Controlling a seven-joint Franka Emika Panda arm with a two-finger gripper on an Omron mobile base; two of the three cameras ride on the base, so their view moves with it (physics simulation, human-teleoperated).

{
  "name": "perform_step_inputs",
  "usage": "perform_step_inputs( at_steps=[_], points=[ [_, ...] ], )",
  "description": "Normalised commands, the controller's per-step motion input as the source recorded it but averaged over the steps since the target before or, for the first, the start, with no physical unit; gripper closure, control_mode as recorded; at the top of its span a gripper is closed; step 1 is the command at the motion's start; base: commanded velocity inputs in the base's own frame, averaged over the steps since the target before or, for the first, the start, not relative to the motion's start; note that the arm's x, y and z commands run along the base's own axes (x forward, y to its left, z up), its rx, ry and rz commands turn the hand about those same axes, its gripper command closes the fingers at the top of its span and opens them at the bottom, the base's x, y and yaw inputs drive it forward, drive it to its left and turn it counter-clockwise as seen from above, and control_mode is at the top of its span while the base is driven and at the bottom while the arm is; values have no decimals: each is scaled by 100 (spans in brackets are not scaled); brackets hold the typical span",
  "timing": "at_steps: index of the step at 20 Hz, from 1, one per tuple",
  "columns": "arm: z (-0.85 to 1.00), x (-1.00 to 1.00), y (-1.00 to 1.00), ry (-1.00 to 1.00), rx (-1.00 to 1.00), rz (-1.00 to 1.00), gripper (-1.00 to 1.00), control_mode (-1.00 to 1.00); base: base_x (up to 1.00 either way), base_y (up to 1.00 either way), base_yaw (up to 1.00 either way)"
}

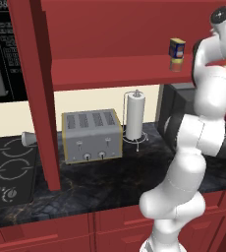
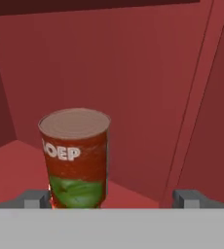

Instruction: Stack two cans on top of the other two cans in the cabinet.

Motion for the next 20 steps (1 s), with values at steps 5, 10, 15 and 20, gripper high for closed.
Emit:
perform_step_inputs(
  at_steps=[5, 10, 15, 20],
  points=[
    [-43, -22, 46, -7, 0, 0, -100, -100, 0, 0, 0],
    [-34, -12, 41, -13, 0, 4, -100, -100, 0, 0, 0],
    [-1, -45, 10, -2, 0, 11, -100, -100, 0, 0, 0],
    [0, -64, 2, 0, 0, 16, -100, -100, 0, 0, 0]
  ],
)
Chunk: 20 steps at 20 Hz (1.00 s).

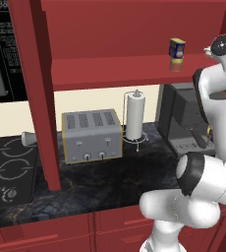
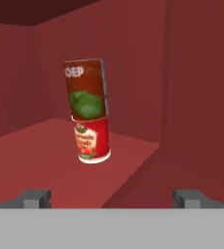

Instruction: Stack two cans on top of the other two cans in the cabinet.

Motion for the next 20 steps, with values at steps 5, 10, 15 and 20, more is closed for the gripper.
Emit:
perform_step_inputs(
  at_steps=[5, 10, 15, 20],
  points=[
    [0, -69, 28, 0, 0, 18, -100, -100, 0, 0, 0],
    [0, -63, 40, 0, 0, 17, -100, -100, 0, 0, 0],
    [0, -68, 47, 1, 0, 14, -100, -100, 0, 0, 0],
    [2, -74, 45, 0, 0, 12, -100, -100, 0, 0, 0]
  ],
)
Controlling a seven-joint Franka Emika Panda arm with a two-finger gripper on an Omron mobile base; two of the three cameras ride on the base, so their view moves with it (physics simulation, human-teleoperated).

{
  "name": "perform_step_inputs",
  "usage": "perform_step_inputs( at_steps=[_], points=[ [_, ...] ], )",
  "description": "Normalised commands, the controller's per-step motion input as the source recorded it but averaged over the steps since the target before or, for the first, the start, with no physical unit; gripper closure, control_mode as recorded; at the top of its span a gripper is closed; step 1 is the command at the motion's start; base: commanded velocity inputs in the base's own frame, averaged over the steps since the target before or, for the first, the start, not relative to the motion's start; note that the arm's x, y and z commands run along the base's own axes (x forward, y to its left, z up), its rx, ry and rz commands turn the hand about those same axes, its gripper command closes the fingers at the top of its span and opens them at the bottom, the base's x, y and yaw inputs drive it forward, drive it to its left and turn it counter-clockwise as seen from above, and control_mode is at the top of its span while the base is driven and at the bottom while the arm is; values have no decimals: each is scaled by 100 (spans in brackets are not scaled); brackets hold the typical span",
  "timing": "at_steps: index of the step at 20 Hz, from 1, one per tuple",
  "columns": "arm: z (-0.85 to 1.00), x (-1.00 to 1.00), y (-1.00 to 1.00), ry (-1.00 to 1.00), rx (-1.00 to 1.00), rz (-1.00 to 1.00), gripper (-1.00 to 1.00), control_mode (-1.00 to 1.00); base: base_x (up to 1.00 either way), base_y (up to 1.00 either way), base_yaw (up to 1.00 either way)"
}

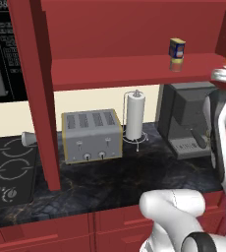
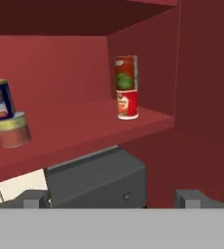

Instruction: Stack two cans on top of the other two cans in the cabinet.

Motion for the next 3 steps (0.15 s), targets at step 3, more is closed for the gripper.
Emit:
perform_step_inputs(
  at_steps=[3],
  points=[
    [0, -69, 44, 0, 0, 13, -100, -100, 0, 0, 0]
  ],
)
